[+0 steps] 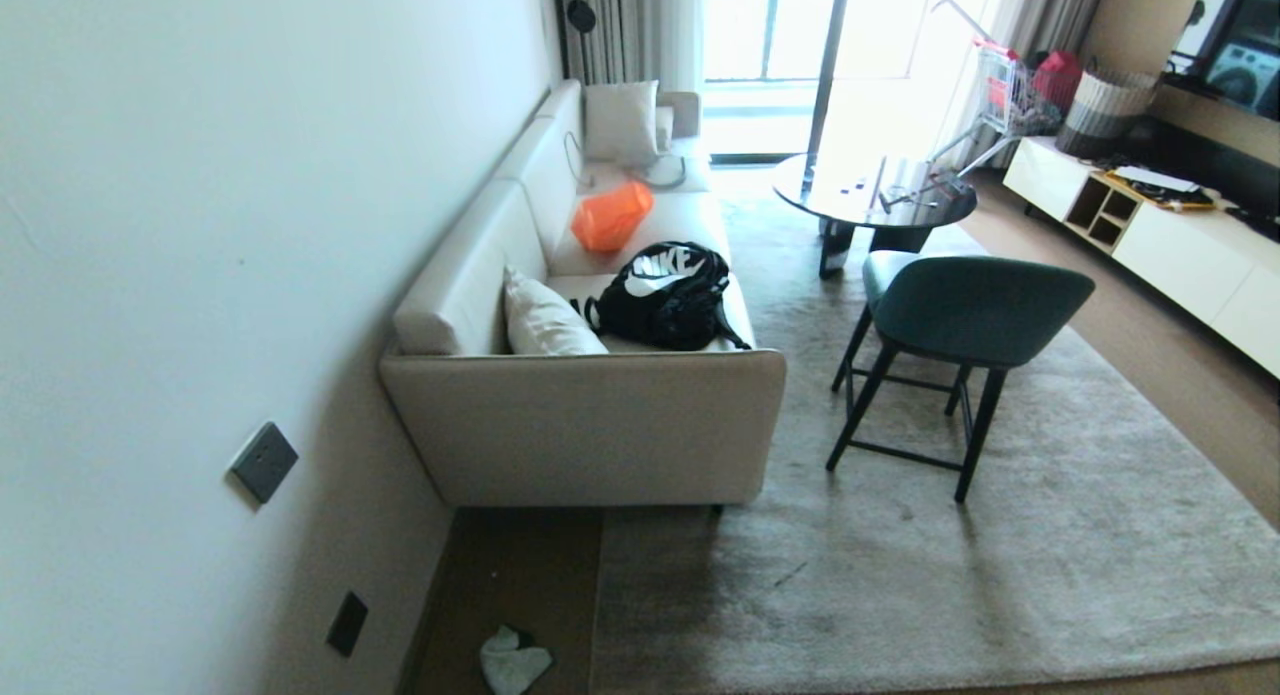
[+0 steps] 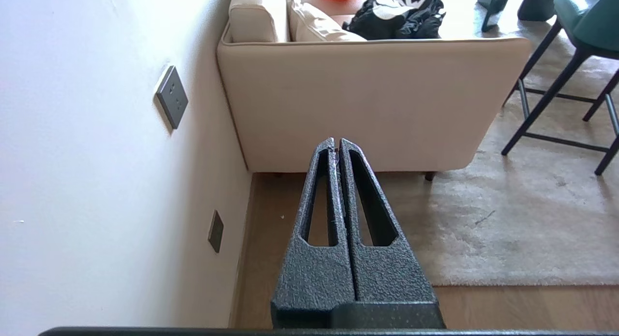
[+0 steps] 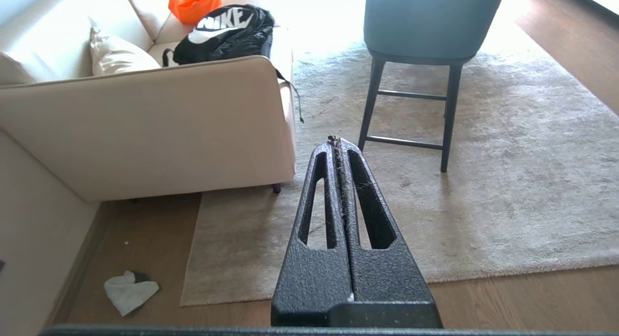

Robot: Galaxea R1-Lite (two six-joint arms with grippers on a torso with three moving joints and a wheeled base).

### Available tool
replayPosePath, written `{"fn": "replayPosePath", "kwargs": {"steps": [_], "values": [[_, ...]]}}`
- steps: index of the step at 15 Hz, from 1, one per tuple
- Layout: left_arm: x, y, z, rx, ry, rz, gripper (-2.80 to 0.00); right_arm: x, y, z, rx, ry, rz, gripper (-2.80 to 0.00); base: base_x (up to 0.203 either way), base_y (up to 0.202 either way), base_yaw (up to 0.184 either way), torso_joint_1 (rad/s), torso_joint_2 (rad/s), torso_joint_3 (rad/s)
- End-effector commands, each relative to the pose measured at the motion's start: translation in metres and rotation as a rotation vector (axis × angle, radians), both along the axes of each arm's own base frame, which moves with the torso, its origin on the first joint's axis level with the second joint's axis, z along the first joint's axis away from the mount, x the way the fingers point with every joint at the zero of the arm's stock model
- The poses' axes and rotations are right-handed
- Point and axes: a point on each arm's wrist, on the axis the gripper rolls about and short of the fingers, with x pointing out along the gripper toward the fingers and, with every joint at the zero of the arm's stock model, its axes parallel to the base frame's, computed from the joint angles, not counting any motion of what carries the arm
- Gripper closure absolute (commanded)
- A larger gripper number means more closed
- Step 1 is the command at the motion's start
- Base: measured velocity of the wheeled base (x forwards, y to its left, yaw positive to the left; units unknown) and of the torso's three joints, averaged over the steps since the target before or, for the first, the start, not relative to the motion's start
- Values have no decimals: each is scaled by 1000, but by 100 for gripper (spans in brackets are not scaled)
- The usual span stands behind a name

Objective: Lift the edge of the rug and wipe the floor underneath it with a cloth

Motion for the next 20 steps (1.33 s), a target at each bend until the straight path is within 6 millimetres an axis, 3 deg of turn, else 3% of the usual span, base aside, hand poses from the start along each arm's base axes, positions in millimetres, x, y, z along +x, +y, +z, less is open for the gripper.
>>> {"fn": "replayPosePath", "kwargs": {"steps": [1,20], "values": [[0,0,0,0,0,0,0,0,0,0,0,1,0,0,0,0,0,38,-81,-45],[0,0,0,0,0,1,0,0,0,0,0,0,0,0,0,0,0,1,-2,-1]]}}
